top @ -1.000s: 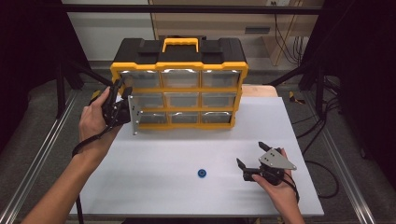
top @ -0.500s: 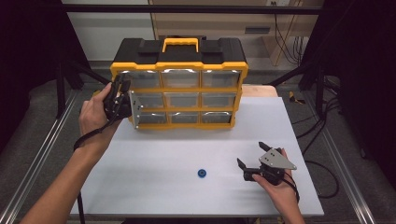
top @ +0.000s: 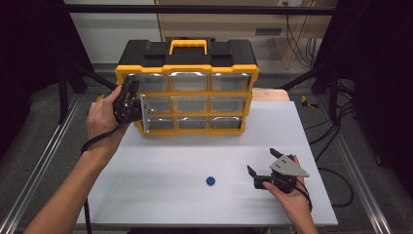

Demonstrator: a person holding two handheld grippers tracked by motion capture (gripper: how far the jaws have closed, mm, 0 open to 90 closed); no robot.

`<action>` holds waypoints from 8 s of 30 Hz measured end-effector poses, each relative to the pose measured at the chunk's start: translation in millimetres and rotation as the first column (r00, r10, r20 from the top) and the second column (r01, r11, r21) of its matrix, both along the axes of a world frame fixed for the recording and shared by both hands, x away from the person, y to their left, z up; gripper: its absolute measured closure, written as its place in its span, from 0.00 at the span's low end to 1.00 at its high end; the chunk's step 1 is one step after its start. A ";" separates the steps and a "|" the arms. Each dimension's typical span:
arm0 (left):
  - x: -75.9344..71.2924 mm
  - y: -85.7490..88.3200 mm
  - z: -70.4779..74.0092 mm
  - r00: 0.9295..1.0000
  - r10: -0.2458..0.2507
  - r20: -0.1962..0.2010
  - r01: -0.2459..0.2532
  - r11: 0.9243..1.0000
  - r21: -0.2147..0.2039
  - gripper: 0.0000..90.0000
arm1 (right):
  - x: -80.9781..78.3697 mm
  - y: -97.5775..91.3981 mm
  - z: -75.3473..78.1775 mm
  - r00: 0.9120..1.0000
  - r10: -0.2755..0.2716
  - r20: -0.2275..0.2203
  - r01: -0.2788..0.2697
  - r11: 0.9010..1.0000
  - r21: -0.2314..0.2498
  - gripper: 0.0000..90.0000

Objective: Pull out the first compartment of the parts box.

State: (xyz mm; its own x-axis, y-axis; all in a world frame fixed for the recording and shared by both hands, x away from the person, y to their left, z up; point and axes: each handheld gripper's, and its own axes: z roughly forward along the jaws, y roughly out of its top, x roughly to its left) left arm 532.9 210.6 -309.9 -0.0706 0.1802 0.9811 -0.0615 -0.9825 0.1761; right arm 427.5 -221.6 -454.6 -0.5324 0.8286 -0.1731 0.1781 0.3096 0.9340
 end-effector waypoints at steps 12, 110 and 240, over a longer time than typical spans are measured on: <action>4.8 -1.6 -4.7 0.999 0.005 0.042 -0.006 1.000 0.018 0.78 | 0.4 0.0 -0.9 1.000 0.000 -0.004 0.000 1.000 -0.005 0.05; -58.4 0.5 -17.1 0.989 0.013 0.144 -0.016 1.000 0.019 0.91 | -0.6 2.9 0.6 1.000 0.022 -0.005 -0.022 1.000 -0.009 0.07; -116.3 44.5 -123.8 0.835 -0.450 -0.317 -0.026 0.543 -0.839 0.05 | 33.7 97.1 35.3 0.904 0.049 -0.425 -0.122 0.982 -0.146 0.10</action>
